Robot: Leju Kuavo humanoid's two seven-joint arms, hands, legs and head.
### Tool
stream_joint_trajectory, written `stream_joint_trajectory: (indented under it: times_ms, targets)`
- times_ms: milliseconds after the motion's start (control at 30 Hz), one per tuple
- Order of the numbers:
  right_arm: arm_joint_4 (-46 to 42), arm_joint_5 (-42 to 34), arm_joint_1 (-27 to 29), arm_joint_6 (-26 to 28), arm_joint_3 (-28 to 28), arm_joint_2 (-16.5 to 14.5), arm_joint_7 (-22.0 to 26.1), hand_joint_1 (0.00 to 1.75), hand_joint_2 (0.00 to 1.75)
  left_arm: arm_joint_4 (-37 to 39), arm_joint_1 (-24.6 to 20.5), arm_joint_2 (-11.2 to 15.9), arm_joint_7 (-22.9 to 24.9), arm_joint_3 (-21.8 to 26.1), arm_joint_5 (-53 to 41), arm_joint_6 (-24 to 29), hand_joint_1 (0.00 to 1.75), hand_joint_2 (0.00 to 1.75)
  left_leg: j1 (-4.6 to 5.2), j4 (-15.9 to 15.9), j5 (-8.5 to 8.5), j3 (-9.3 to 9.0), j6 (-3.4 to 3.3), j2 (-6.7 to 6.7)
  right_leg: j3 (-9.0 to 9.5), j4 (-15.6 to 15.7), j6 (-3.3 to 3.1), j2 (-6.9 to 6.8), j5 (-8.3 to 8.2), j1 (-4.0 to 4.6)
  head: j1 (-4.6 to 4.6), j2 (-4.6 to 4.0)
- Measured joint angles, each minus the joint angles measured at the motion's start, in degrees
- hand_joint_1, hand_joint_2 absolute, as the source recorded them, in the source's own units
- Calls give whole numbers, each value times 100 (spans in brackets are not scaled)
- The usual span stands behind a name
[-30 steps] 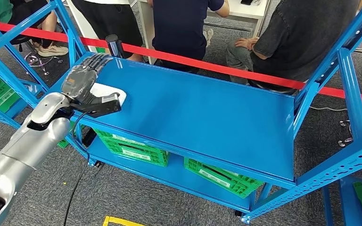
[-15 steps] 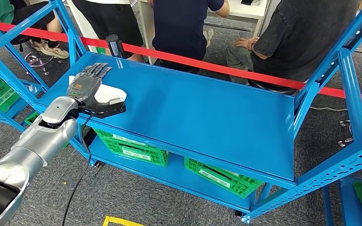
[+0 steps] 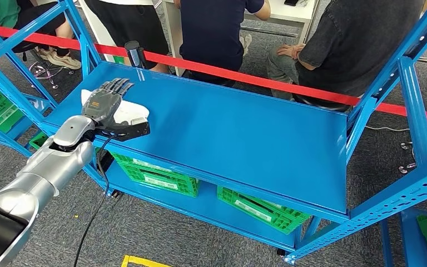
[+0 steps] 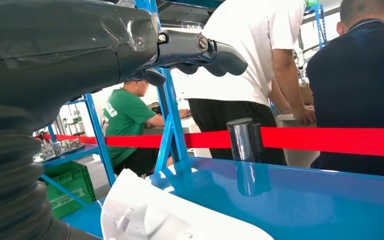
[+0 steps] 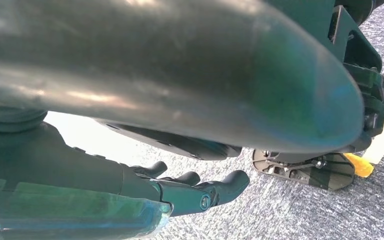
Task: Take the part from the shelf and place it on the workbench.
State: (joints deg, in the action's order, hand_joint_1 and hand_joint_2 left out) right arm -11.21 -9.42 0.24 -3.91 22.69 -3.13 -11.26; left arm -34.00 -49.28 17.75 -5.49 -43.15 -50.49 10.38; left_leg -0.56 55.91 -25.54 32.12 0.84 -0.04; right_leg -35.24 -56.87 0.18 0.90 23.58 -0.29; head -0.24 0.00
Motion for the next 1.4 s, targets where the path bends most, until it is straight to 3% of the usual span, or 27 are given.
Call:
stream_joint_trajectory:
  times_ms: [400,733,867,1067,1400]
  targets:
    - [17,-63,29,-17,0,-2,-20,0,0,710,-85,-38,364,174,263,-208,0,175,0,0,0,0,0,1,1,-1,0,2,0,0,0,0]
    - [32,-9,34,163,0,-20,-21,0,0,1059,-118,359,178,673,701,-695,0,175,-1,-2,1,0,1,1,0,-2,0,1,0,2,0,0]
    - [33,-24,30,216,0,-28,-28,0,0,1124,-118,410,149,1026,1322,-780,0,175,0,-2,1,1,2,1,1,-2,0,0,0,2,0,0]
    - [35,-35,32,226,0,-27,4,0,0,1154,-123,519,-212,1370,1343,-1035,0,175,1,-1,1,0,2,0,1,-1,0,0,0,0,0,0]
    - [37,-32,13,213,1,-22,125,0,0,1156,-116,355,-777,1030,768,-1155,0,175,1,0,1,0,1,0,1,-1,0,-1,0,0,0,0]
